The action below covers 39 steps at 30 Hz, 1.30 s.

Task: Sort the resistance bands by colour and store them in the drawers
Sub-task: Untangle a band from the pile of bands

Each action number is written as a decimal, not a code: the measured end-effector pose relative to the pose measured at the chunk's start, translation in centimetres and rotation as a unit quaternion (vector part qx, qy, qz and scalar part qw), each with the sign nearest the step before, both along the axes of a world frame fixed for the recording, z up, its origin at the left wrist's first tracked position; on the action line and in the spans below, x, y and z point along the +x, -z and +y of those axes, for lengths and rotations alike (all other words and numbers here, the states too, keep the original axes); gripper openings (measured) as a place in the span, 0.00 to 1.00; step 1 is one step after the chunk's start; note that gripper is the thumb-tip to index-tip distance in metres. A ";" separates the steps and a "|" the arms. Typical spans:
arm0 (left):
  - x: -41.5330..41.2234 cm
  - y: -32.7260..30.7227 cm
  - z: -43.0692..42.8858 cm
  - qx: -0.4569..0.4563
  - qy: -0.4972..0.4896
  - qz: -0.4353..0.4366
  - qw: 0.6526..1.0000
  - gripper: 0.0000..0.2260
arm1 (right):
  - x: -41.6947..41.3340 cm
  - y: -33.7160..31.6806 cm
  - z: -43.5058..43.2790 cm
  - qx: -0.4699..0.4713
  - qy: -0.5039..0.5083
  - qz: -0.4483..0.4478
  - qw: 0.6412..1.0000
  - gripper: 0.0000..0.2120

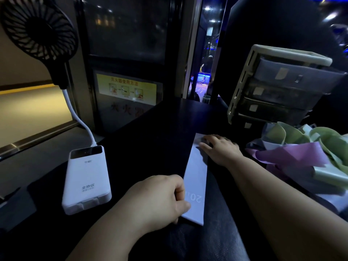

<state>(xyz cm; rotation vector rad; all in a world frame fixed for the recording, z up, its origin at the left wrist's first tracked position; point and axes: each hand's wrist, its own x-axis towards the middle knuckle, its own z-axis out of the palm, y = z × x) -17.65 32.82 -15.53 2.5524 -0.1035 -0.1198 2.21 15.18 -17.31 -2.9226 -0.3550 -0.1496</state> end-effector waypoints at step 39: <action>4.6 -2.6 -10.9 0.037 -0.018 -0.074 0.996 0.11 | -6.7 -4.5 -13.0 0.023 -0.123 -0.244 0.962 0.10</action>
